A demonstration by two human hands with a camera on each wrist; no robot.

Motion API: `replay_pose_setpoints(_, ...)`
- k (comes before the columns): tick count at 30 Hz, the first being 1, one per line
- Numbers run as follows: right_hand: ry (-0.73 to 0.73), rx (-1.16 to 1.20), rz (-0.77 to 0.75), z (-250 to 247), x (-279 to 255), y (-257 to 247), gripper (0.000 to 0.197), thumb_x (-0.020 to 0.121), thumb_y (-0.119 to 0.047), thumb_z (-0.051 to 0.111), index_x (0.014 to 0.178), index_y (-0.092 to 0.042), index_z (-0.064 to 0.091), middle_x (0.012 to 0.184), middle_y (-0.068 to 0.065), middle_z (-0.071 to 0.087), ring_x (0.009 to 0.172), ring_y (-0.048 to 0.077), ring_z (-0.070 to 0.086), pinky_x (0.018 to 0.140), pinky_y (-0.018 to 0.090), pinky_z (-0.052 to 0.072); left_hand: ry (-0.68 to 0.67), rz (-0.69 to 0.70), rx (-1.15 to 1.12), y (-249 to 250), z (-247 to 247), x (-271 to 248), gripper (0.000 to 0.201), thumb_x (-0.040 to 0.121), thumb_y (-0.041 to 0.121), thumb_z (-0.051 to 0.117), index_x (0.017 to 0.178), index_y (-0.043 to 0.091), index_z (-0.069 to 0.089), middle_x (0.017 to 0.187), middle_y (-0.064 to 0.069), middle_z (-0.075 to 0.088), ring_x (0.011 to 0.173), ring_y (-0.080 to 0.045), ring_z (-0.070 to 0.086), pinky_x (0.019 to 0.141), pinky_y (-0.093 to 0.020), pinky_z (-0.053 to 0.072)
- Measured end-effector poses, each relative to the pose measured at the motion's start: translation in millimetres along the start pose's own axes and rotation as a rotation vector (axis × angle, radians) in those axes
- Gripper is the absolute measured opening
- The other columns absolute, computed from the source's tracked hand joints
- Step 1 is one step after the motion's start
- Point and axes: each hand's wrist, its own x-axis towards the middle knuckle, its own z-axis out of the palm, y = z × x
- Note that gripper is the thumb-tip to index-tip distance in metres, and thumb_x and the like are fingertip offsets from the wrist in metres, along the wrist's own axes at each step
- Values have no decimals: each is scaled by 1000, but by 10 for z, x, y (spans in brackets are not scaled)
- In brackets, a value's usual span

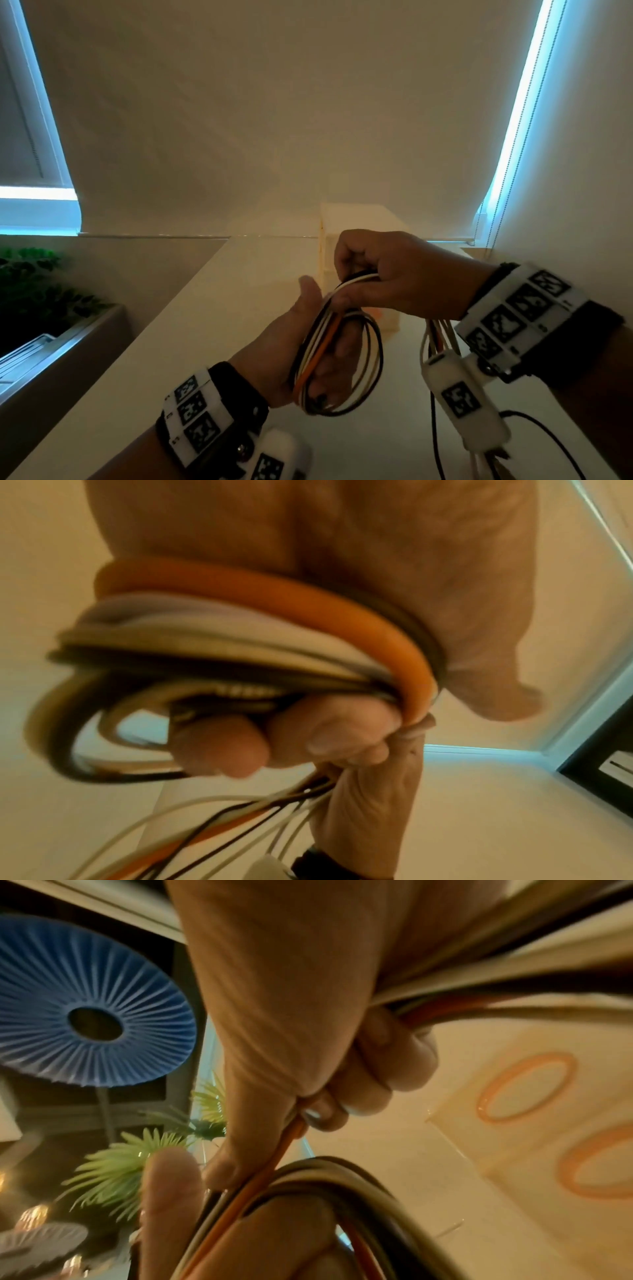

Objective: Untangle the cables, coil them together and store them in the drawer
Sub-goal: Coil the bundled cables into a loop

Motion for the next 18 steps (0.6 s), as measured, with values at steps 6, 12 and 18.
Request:
replay_pose_setpoints(6, 86, 226, 40, 139, 113, 98, 31, 76, -43, 79, 86, -17, 65, 62, -6, 55, 59, 7, 48, 60, 28, 43, -124, 8, -163, 54, 71, -53, 31, 92, 31, 65, 75, 10, 51, 52, -2, 34, 38, -12, 38, 49, -32, 26)
replay_pose_setpoints(12, 168, 177, 3, 418, 83, 126, 77, 85, -77, 36, 92, -7, 66, 84, 11, 65, 80, 24, 63, 77, 49, 52, -9, 95, -224, 87, 79, -24, 22, 93, 20, 57, 74, 10, 51, 50, -1, 41, 39, -16, 32, 53, -32, 34)
replay_pose_setpoints(18, 359, 274, 25, 630, 73, 114, 49, 87, -65, 46, 69, -22, 59, 61, -10, 57, 60, 2, 55, 59, 26, 45, -48, 141, -343, 94, 163, -5, 22, 93, 19, 51, 73, 10, 52, 50, 0, 35, 39, -14, 34, 58, -29, 41)
